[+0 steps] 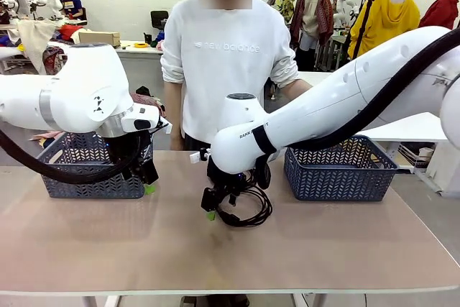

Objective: Organize the cables according to human instructions.
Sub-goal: Pick up a bundle of cables and place it in the basket indicated by the human.

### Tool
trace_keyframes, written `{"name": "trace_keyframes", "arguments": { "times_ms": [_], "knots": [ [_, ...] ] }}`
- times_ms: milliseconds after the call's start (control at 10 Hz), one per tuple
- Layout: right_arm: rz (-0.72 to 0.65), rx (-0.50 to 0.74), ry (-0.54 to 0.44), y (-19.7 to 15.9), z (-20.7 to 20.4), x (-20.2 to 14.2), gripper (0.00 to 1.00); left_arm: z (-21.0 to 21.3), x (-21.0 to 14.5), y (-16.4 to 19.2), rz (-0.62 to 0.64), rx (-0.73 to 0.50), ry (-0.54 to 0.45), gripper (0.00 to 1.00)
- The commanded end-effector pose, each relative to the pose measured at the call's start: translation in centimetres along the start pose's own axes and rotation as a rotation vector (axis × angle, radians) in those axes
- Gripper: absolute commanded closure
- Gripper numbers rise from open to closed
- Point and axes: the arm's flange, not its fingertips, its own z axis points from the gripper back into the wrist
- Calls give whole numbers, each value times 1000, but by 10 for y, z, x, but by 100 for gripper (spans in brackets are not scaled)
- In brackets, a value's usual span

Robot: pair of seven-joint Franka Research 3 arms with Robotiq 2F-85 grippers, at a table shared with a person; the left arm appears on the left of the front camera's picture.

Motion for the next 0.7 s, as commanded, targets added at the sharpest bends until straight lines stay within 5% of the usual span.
{"name": "trace_keyframes", "arguments": {
  "times_ms": [0,400,600],
  "knots": [
    [-37,-37,-3,1,-3,11,0,3,0,1,4,0,6,0],
    [-50,-42,1,-2,-6,14,2,3,0,1,4,0,6,0],
    [-47,-49,2,-2,-6,15,20,3,0,1,4,0,6,0]
  ]
}}
